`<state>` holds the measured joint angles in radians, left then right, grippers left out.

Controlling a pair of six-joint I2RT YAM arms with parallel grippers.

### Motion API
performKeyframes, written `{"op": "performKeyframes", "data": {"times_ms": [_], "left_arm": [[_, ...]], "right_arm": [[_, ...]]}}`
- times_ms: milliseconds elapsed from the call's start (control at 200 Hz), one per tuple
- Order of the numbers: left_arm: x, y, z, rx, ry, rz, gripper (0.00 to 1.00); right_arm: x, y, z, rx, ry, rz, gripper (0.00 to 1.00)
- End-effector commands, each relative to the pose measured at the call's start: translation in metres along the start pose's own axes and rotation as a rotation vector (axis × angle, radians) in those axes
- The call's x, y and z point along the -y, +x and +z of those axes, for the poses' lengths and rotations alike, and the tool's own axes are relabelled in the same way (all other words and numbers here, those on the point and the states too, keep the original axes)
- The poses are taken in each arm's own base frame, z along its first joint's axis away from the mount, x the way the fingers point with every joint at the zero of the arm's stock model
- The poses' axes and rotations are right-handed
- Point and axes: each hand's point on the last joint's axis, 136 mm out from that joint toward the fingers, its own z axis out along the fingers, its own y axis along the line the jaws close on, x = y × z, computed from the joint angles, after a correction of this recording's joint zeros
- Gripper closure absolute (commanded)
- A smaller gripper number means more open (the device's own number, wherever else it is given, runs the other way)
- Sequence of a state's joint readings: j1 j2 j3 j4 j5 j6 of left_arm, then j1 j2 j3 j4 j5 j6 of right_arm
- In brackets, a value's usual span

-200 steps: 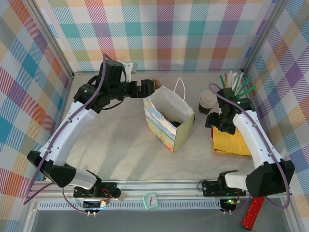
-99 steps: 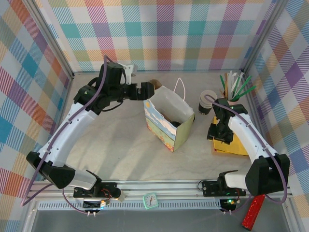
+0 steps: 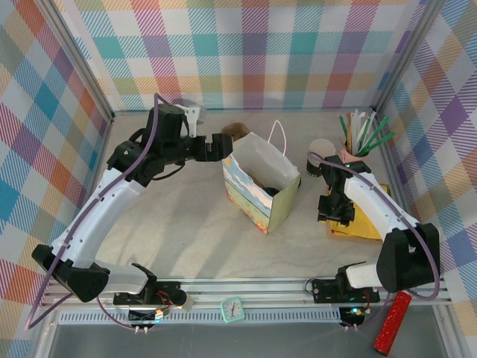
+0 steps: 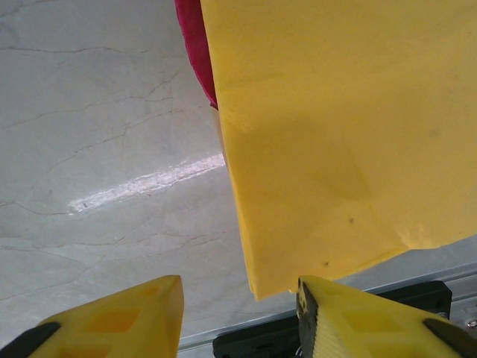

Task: Pack the takeout coffee

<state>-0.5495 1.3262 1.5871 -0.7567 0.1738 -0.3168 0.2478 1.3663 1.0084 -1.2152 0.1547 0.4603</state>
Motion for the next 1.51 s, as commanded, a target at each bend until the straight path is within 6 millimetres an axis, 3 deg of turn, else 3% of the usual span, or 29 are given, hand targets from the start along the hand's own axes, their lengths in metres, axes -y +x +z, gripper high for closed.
{"op": "performKeyframes", "data": {"times_ms": [0, 285, 365, 680, 785, 895, 920, 1035, 1300, 1500], "left_arm": [[0.003, -0.001, -0.008, 0.028, 0.007, 0.02, 0.0], [-0.002, 0.002, -0.012, 0.033, -0.013, 0.023, 0.0], [-0.002, 0.002, -0.012, 0.033, -0.016, 0.024, 0.0], [-0.002, 0.003, -0.012, 0.035, -0.015, 0.025, 0.0], [-0.003, 0.003, -0.013, 0.037, -0.019, 0.024, 0.0], [-0.003, 0.003, -0.013, 0.039, -0.018, 0.024, 0.0], [-0.003, 0.003, -0.014, 0.04, -0.017, 0.025, 0.0], [-0.003, 0.002, -0.013, 0.041, -0.017, 0.028, 0.0], [-0.002, 0.002, -0.008, 0.034, -0.009, 0.02, 0.0], [-0.001, 0.001, -0.009, 0.036, -0.006, 0.014, 0.0]], "right_arm": [[0.001, 0.0, 0.004, -0.016, 0.039, 0.0, 0.58], [0.002, -0.001, 0.016, -0.044, 0.069, 0.009, 0.7], [0.003, -0.001, 0.016, -0.044, 0.074, 0.011, 0.77], [0.007, 0.0, 0.021, -0.058, 0.104, 0.023, 0.76], [0.008, 0.001, 0.021, -0.06, 0.109, 0.025, 0.81], [0.009, 0.0, 0.02, -0.054, 0.113, 0.028, 0.95], [0.009, 0.0, 0.019, -0.05, 0.112, 0.028, 1.0], [0.01, -0.003, 0.011, -0.022, 0.109, 0.031, 1.0], [0.008, -0.016, -0.03, 0.098, 0.057, 0.024, 1.0], [-0.007, -0.022, -0.035, 0.103, -0.02, 0.022, 1.0]]}}
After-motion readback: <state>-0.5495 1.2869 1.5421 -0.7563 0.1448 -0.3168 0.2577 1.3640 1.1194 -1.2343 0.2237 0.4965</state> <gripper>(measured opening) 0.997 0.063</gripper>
